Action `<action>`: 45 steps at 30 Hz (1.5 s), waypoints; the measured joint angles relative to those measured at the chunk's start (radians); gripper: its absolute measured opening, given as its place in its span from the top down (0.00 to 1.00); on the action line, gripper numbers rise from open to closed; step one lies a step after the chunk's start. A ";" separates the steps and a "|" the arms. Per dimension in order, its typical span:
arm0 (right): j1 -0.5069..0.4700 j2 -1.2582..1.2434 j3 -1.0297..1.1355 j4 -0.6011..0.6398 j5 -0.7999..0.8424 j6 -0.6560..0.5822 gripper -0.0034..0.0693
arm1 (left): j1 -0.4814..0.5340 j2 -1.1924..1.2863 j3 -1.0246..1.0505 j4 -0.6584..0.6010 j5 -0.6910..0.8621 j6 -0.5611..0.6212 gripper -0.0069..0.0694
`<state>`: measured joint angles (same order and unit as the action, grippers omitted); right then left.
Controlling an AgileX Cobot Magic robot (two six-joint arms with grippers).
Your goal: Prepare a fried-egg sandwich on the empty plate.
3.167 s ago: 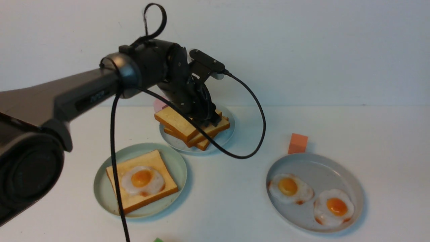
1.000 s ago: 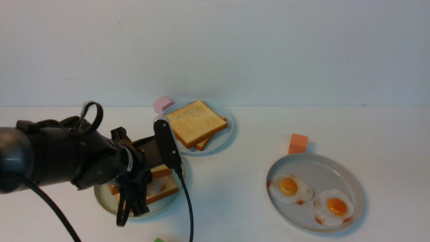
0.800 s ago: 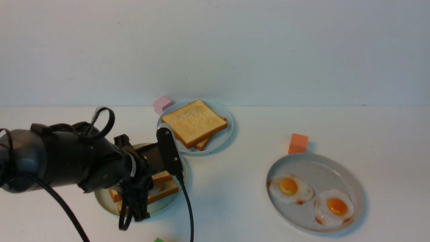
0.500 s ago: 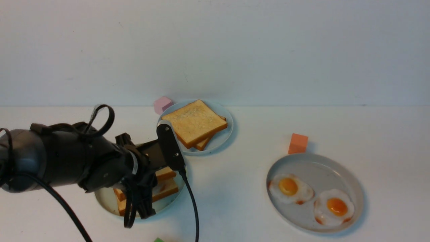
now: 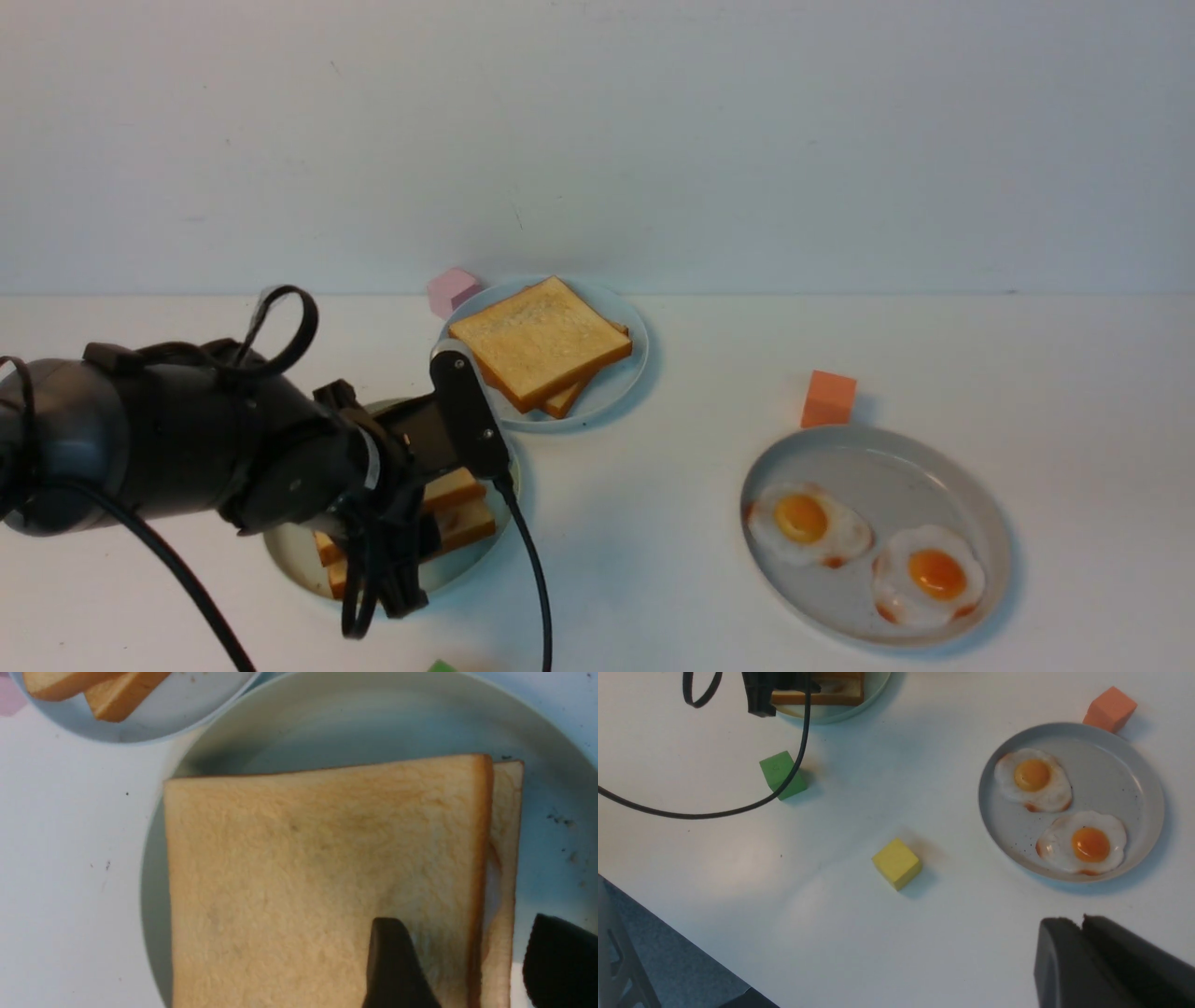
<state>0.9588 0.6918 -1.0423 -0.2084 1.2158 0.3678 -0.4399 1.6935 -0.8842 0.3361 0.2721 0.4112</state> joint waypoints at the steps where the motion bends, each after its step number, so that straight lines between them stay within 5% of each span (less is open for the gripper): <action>1: 0.000 0.000 0.000 0.000 -0.001 -0.001 0.84 | 0.000 -0.003 0.000 -0.008 0.004 0.000 0.38; 12: 0.000 0.000 0.000 0.000 -0.010 -0.003 0.83 | 0.000 -0.399 0.000 -0.462 0.192 -0.002 0.39; 16: 0.000 0.000 0.000 0.000 -0.020 -0.003 0.83 | 0.000 -0.603 0.019 -0.653 0.299 -0.021 0.58; 21: 0.000 0.000 0.000 0.006 -0.027 -0.003 0.82 | 0.000 -0.868 0.141 -0.784 0.348 0.005 0.93; 32: 0.000 0.000 0.000 0.016 -0.033 -0.003 0.80 | 0.000 -1.397 0.455 -0.987 0.251 0.085 0.93; 45: -0.005 -0.005 0.000 0.018 -0.033 -0.003 0.78 | 0.000 -1.549 0.594 -1.001 0.259 0.095 0.93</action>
<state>0.9538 0.6865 -1.0420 -0.1901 1.1827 0.3644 -0.4399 0.1442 -0.2901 -0.6651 0.5307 0.5062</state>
